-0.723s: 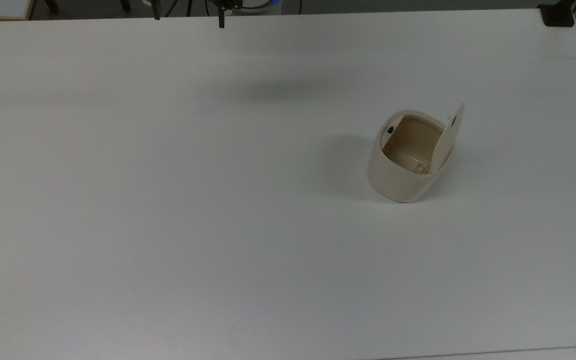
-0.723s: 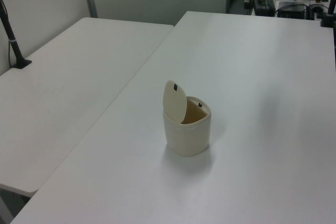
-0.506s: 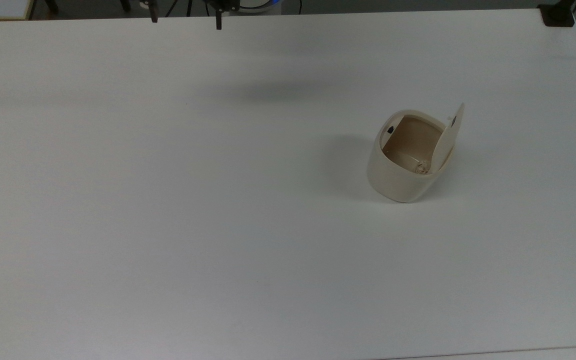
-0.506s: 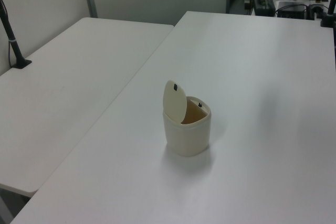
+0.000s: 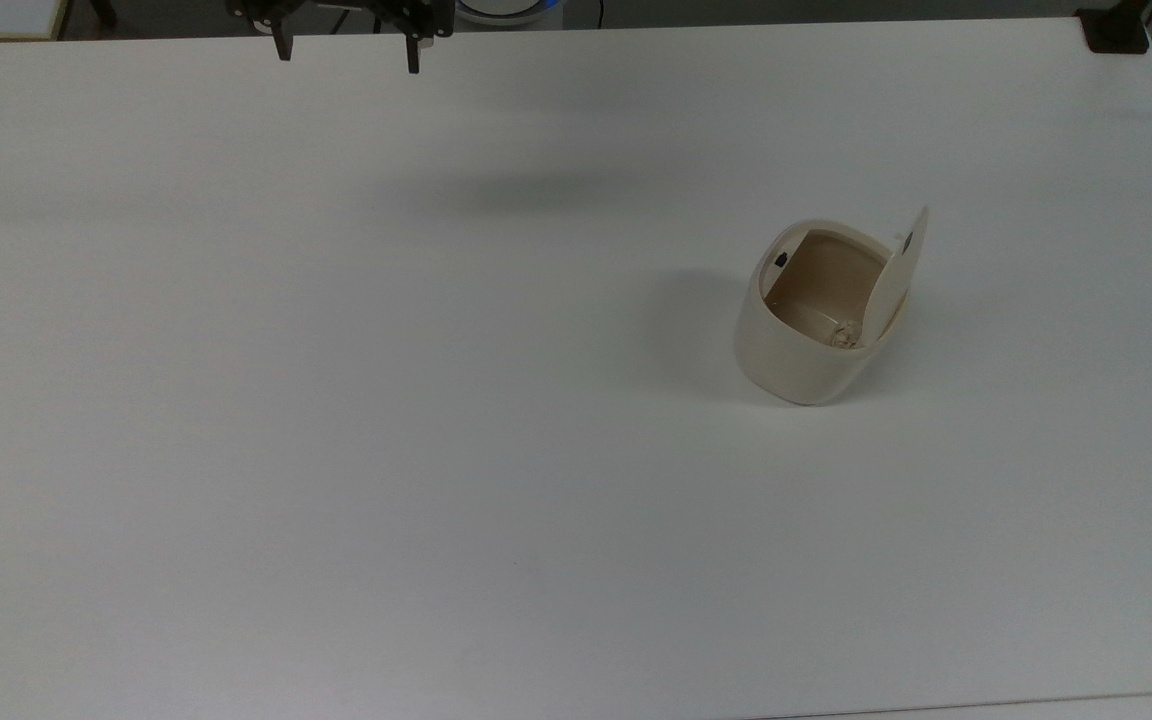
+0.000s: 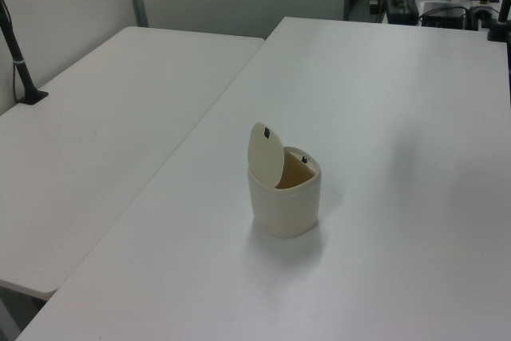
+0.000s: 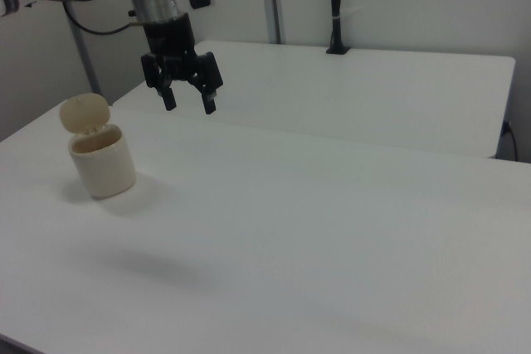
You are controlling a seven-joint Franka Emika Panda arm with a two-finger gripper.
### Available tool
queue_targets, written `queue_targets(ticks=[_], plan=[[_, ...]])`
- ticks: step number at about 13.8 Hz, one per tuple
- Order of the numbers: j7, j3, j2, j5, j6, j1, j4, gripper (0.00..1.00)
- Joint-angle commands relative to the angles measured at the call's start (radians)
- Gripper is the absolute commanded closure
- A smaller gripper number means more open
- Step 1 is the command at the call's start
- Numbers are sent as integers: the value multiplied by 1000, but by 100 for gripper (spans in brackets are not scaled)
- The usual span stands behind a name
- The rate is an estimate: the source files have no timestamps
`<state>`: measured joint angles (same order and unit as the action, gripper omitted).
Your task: Close the trash bin
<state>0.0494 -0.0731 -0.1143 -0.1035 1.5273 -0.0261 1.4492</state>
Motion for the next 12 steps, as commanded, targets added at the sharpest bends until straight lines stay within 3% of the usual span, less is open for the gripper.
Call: queue_targets(ticks=[1,12], plan=[[23,1,1,2,13,11,-4,0],[50,9,-7,41,14,8,-3,3]])
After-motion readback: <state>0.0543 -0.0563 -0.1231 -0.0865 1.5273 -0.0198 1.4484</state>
